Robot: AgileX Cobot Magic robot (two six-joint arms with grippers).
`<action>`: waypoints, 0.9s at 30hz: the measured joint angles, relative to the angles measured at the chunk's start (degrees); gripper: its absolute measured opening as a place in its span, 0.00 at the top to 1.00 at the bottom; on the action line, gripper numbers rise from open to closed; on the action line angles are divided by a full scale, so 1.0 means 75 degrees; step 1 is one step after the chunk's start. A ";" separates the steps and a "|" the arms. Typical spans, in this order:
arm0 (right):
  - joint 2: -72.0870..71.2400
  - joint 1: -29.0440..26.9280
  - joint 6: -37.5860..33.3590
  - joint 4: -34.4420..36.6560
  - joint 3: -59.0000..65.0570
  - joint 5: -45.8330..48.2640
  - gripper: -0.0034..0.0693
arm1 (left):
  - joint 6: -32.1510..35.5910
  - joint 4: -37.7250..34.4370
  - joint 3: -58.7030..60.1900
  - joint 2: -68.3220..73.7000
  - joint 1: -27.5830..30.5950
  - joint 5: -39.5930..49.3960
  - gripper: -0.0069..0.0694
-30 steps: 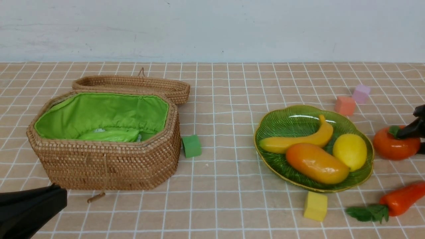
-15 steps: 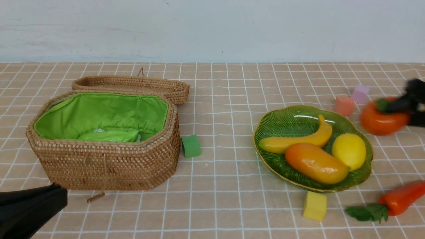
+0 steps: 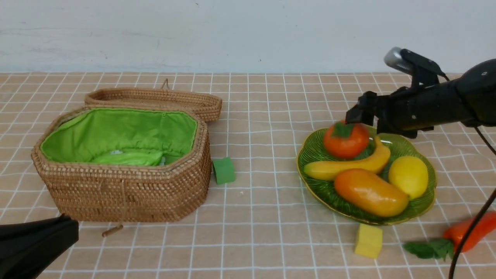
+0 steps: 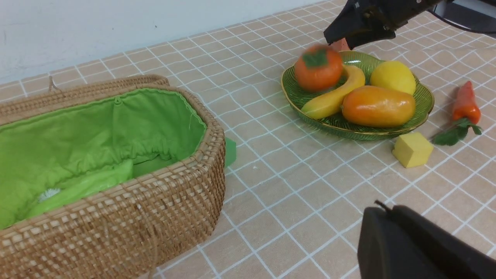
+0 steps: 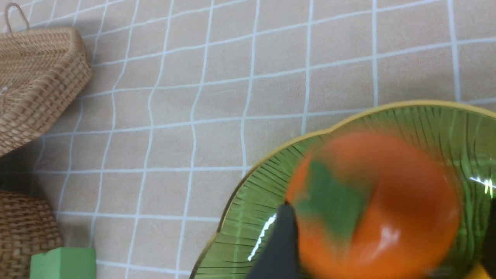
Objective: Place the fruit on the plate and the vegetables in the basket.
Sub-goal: Grab a tomato with your right arm and place it on the plate on the right, then use the right arm to grab a carrot and put it into the left basket
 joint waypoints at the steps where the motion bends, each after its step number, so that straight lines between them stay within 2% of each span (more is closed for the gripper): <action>1: -0.0020 -0.0041 0.0000 -0.0019 -0.0021 0.0059 0.03 | 0.0000 0.0000 0.0000 0.0000 0.0000 0.0003 0.91; 4: -0.0263 -0.0306 0.0000 -0.0106 -0.0024 0.0482 0.05 | 0.0000 0.0000 0.0000 0.0000 0.0000 0.0026 0.91; 7: -0.0863 -0.0716 0.0000 -0.0566 -0.0024 0.1389 0.12 | 0.0000 -0.0008 0.0000 0.0000 0.0000 0.0065 0.91; 10: -0.1596 -0.1057 0.0000 -0.1495 -0.0024 0.2329 0.22 | 0.0000 -0.0008 0.0000 0.0000 0.0000 0.0094 0.91; 11: -0.2105 -0.1183 -0.0057 -0.2368 0.0072 0.2881 0.28 | 0.0000 -0.0008 0.0000 0.0000 0.0000 0.0093 0.91; 12: -0.2238 -0.1201 -0.0074 -0.2589 0.0132 0.2986 0.29 | 0.0000 -0.0008 0.0000 0.0000 0.0000 0.0093 0.91; 14: -0.2927 -0.1225 -0.0311 -0.3686 0.0750 0.3371 0.33 | 0.0000 -0.0014 0.0000 0.0000 0.0000 0.0102 0.91; 15: -0.3015 -0.1225 -0.0398 -0.3834 0.0878 0.3392 0.33 | 0.0000 -0.0014 0.0000 0.0000 0.0000 0.0102 0.91; 16: -0.3329 -0.1225 -0.0916 -0.4455 0.1470 0.3427 0.33 | 0.0000 -0.0057 0.0000 0.0000 0.0000 0.0102 0.90; 18: -0.3469 -0.1225 -0.1473 -0.4807 0.1849 0.3419 0.32 | 0.0000 -0.0057 0.0000 0.0000 0.0000 0.0102 0.90; 22: -0.3527 -0.1243 -0.3751 -0.5584 0.2907 0.3065 0.26 | 0.0000 -0.0286 0.0000 0.0000 0.0000 0.0102 0.90; 23: -0.3513 -0.1243 -0.3849 -0.5623 0.2907 0.3065 0.26 | 0.0000 -0.0297 0.0000 0.0000 0.0000 0.0102 0.90; 24: -0.3376 -0.1243 -0.4530 -0.5918 0.3078 0.2839 0.23 | 0.0000 -0.0322 0.0000 0.0000 0.0000 0.0102 0.90; 27: -0.3096 -0.1243 -0.5115 -0.6100 0.3094 0.2411 0.20 | 0.0000 -0.0328 0.0000 0.0000 0.0000 0.0102 0.90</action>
